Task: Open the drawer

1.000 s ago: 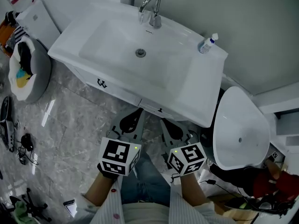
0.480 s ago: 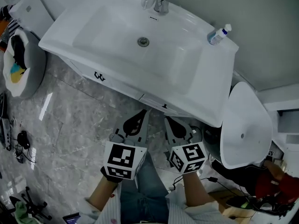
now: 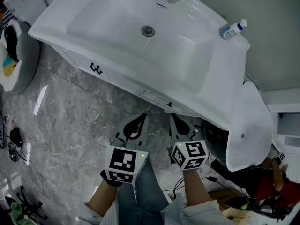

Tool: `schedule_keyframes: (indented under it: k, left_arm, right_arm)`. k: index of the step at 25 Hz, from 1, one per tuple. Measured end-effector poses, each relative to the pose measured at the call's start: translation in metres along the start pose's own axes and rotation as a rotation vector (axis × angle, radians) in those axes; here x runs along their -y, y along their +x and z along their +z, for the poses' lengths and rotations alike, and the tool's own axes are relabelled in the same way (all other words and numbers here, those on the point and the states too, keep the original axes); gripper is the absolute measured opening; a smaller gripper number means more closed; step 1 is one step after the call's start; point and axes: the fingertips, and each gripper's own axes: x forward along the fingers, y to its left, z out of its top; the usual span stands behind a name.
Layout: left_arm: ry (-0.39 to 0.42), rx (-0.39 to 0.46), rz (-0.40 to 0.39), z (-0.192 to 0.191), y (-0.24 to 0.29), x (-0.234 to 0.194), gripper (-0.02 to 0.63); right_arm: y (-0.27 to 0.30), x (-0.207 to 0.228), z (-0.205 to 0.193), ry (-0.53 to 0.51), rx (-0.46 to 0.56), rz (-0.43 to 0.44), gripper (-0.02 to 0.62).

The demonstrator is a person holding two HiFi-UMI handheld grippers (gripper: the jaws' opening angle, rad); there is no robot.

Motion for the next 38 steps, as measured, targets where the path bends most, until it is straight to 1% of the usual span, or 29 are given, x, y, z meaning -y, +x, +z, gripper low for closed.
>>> schedule_keyframes:
  k: [7, 11, 16, 20, 24, 29, 33, 38]
  left_arm:
    - [0.012, -0.032, -0.015, -0.035, 0.014, -0.010, 0.014]
    - [0.036, -0.046, -0.024, -0.051, 0.023, -0.017, 0.014]
    - [0.044, -0.053, -0.036, -0.067, 0.025, -0.023, 0.014]
    - [0.045, -0.058, -0.044, -0.079, 0.023, -0.027, 0.014]
    - [0.038, -0.068, -0.040, -0.089, 0.020, -0.032, 0.014]
    - [0.039, -0.079, -0.040, -0.096, 0.016, -0.035, 0.014]
    - [0.033, -0.090, -0.032, -0.103, 0.013, -0.040, 0.014]
    - [0.025, -0.099, -0.021, -0.111, 0.013, -0.047, 0.014]
  right_arm:
    - [0.031, 0.020, -0.038, 0.024, -0.030, -0.051, 0.011]
    - [0.048, 0.030, -0.056, 0.048, -0.042, -0.085, 0.026]
    - [0.067, 0.042, -0.079, 0.069, -0.072, -0.123, 0.075]
    - [0.078, 0.056, -0.092, 0.126, -0.087, -0.162, 0.106]
    - [0.090, 0.069, -0.107, 0.180, -0.129, -0.197, 0.150]
    - [0.105, 0.083, -0.122, 0.209, -0.175, -0.236, 0.187]
    - [0.115, 0.097, -0.137, 0.256, -0.208, -0.278, 0.189]
    - [0.124, 0.107, -0.145, 0.260, -0.222, -0.302, 0.189]
